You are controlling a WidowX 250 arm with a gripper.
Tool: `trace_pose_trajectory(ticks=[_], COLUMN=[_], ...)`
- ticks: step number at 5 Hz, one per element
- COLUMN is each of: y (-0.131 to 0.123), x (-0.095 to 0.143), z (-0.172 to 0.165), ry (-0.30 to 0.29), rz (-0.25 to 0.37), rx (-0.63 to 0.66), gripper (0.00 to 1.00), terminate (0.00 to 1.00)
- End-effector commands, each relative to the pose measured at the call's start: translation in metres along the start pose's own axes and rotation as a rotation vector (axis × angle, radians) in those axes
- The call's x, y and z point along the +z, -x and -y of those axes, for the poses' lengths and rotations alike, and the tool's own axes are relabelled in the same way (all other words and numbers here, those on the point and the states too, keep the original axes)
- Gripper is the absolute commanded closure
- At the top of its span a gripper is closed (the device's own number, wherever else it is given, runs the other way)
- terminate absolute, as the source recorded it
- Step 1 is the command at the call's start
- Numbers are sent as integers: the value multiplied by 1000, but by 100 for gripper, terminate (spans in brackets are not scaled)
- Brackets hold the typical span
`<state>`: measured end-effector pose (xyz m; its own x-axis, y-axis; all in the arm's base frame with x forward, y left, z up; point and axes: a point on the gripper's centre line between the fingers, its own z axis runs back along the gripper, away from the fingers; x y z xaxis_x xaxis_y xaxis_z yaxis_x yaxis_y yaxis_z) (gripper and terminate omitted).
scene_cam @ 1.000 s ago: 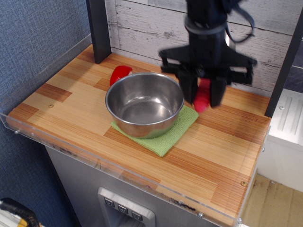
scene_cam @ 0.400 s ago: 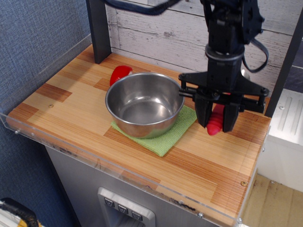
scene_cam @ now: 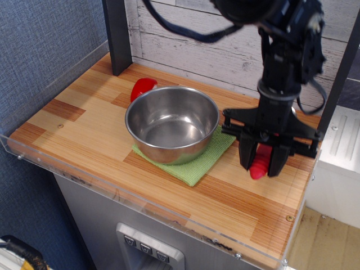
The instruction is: Move the spoon from the left of the bowl to the right of the bowl
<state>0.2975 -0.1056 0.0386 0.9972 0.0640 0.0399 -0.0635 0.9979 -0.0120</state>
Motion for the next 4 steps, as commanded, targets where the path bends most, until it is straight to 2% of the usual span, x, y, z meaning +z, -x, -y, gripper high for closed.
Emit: trace_pose_trajectory(ticks=[1, 4], y=[-3, -4], x=[6, -20], z=[8, 4], ry=[6, 27], rz=[7, -133], rx=[-22, -11], gripper=[100, 100], terminate=[0, 0])
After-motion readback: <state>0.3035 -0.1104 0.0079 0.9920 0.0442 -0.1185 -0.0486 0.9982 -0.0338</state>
